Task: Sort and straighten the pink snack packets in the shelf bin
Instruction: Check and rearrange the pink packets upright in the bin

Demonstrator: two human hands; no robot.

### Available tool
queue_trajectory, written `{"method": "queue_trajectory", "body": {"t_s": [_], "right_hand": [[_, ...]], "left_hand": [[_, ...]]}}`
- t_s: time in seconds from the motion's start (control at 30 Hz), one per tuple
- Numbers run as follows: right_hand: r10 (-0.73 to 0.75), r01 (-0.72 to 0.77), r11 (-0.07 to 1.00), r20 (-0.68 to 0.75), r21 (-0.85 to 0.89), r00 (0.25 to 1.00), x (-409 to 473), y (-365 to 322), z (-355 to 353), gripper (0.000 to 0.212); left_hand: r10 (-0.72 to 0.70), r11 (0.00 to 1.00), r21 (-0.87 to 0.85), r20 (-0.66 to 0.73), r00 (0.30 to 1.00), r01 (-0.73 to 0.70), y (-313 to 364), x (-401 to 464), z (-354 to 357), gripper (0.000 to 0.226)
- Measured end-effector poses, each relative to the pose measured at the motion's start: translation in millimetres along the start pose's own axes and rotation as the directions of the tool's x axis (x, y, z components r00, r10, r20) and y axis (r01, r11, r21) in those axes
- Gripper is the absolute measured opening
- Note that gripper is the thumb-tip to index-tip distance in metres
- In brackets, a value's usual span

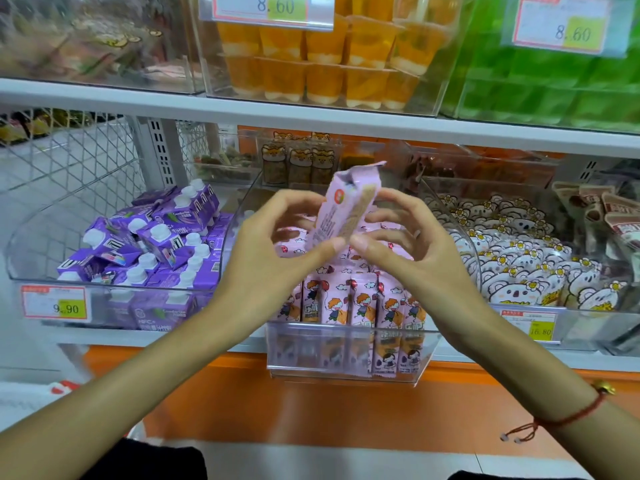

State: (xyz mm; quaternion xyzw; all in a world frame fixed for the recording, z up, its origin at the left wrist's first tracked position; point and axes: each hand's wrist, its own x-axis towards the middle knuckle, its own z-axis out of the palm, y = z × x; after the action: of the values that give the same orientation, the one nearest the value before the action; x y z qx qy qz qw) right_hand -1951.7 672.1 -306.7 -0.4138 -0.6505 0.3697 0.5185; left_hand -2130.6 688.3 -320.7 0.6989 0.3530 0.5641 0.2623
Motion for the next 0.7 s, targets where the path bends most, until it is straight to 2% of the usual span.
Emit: {"method": "queue_trajectory", "body": {"t_s": [0.07,0.13,0.27,0.33,0.4,0.47,0.53,0.6,0.7], "right_hand": [[0.042,-0.041,0.996,-0.019,0.077,0.999,1,-1,3,0.069],[0.039,-0.034,0.991,-0.033,0.126,0.999,0,-3,8,0.057],[0.025,-0.02,0.994,-0.045,0.11,0.999,-1,-2,7,0.03],[0.017,-0.01,0.991,-0.054,0.131,0.998,1,-4,1,0.03],[0.013,-0.001,0.982,-0.063,0.191,0.998,4,-4,-4,0.039],[-0.004,0.017,0.972,-0.057,0.236,0.998,5,-4,-6,0.041],[-0.044,0.047,0.98,-0.023,0.195,0.999,3,-3,-3,0.035],[-0.096,0.094,0.992,0.024,0.084,0.995,2,-4,0,0.031],[-0.129,0.128,0.992,0.082,0.013,0.988,5,-2,3,0.034]], "left_hand": [[0.083,0.991,0.109,-0.056,0.995,-0.077,4,-2,1,0.035],[0.129,0.972,0.204,-0.034,0.991,-0.12,6,-5,5,0.036],[0.098,0.96,0.26,0.041,0.994,-0.106,9,-7,11,0.037],[0.017,0.98,0.196,0.105,0.994,-0.037,10,-5,9,0.038],[-0.117,0.992,0.071,0.195,0.974,0.105,10,-5,8,0.04],[-0.158,0.987,0.053,0.237,0.959,0.15,9,-5,10,0.04],[-0.158,0.987,0.049,0.208,0.965,0.151,7,-5,12,0.037],[-0.179,0.983,-0.005,0.16,0.971,0.182,4,-4,12,0.035],[-0.18,0.981,-0.054,0.142,0.973,0.189,4,-3,11,0.037]]}}
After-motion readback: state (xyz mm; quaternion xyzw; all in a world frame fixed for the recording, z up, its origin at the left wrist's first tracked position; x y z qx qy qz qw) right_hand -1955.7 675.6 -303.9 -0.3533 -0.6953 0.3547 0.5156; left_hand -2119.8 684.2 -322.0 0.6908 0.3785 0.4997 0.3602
